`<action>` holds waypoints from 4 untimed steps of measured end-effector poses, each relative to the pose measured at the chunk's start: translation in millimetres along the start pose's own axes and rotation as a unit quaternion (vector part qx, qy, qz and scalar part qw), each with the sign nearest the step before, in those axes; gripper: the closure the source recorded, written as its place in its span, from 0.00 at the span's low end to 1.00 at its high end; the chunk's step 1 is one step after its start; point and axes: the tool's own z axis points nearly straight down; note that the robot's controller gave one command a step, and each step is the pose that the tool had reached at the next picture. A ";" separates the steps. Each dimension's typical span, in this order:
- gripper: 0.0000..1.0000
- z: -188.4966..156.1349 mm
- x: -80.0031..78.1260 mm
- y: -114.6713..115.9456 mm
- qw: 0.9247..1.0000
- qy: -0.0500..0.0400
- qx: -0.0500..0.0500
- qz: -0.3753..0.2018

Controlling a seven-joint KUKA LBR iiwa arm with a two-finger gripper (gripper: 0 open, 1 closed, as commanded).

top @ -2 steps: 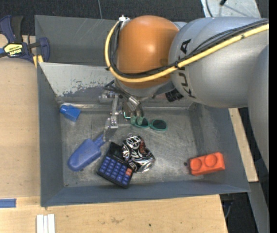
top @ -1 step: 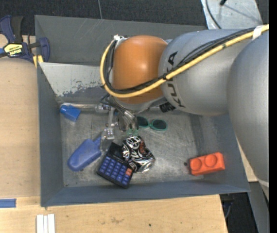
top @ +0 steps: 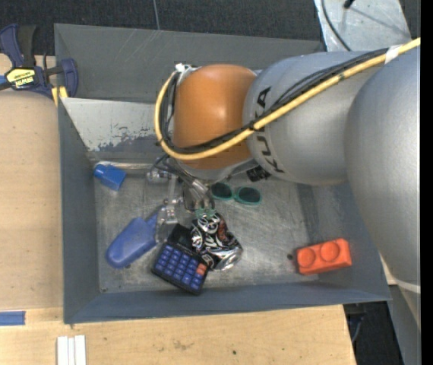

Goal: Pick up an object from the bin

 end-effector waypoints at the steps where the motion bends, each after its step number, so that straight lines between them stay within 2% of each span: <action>1: 0.00 -2.7 2.9 2.7 1.000 0.010 0.003 -0.018; 2: 0.00 12.5 8.8 -14.4 0.991 -0.004 0.000 -0.132; 3: 1.00 73.3 54.6 -23.3 0.995 -0.009 -0.004 -0.094; 4: 1.00 73.3 54.7 -23.5 0.996 -0.009 -0.004 -0.094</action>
Offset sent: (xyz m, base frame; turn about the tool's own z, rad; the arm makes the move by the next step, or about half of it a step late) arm -0.0260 -0.0389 -0.0796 -0.4249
